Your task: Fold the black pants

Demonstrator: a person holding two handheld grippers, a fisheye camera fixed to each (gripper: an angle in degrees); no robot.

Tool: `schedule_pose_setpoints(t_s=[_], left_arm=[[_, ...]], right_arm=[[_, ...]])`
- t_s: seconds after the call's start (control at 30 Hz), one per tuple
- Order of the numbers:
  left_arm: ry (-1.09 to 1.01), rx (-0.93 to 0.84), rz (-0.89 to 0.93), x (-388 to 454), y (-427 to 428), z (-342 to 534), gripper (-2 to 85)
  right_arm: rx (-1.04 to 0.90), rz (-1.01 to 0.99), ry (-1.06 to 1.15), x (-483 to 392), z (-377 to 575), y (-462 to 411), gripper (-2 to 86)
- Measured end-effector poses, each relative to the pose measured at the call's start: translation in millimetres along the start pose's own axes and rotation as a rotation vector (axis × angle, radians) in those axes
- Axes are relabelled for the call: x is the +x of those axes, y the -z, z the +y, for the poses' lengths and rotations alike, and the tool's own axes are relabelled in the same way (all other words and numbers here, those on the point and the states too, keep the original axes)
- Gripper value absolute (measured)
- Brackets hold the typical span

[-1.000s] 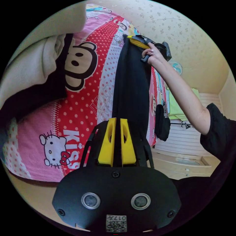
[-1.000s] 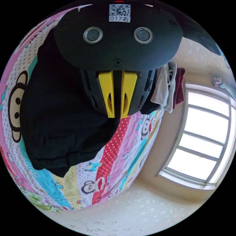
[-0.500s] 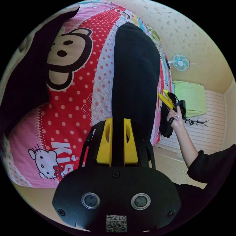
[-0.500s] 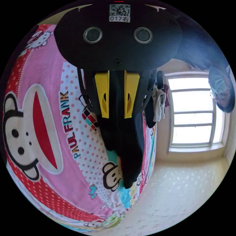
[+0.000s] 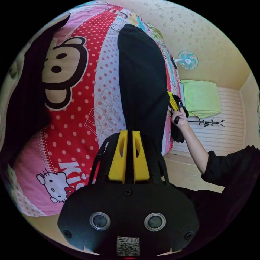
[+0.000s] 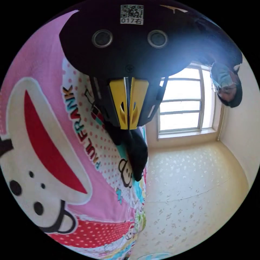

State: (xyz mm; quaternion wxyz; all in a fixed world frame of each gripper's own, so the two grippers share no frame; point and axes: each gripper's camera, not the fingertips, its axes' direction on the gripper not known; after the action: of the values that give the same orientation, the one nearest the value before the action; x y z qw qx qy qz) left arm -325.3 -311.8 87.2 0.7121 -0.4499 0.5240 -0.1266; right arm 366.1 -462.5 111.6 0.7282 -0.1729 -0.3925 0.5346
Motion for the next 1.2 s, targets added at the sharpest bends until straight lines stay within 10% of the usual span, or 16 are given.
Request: schedule_pose_setpoints(t_s=[0.37,0.67,0.8,1.0,1.2], left_arm=[[0.101,0.144,-0.009,-6.2,24.7,-2.0,8.0],[0.071,0.170,-0.060,14.8,18.3,-14.5,7.5],[0.018,0.219,0.009,20.0,18.5,-9.0,7.2],[0.030,0.284,0.063,6.0,6.0,-14.3,10.1],[-0.012,0.288,0.034,12.9,10.4,-13.2,11.1]], right_arm=[[-0.080,0.078,0.345,-123.6,-112.5,-100.4,13.6],[-0.382,0.957,0.788,-219.6,-140.7,-328.2,12.9],[-0.114,0.969,0.992,-268.2,-88.5,-283.6,6.3],[-0.028,1.026,0.601,-168.0,-158.4,-263.1,9.3],[-0.141,0.522,0.522,-118.9,-113.9,-176.3,11.6]])
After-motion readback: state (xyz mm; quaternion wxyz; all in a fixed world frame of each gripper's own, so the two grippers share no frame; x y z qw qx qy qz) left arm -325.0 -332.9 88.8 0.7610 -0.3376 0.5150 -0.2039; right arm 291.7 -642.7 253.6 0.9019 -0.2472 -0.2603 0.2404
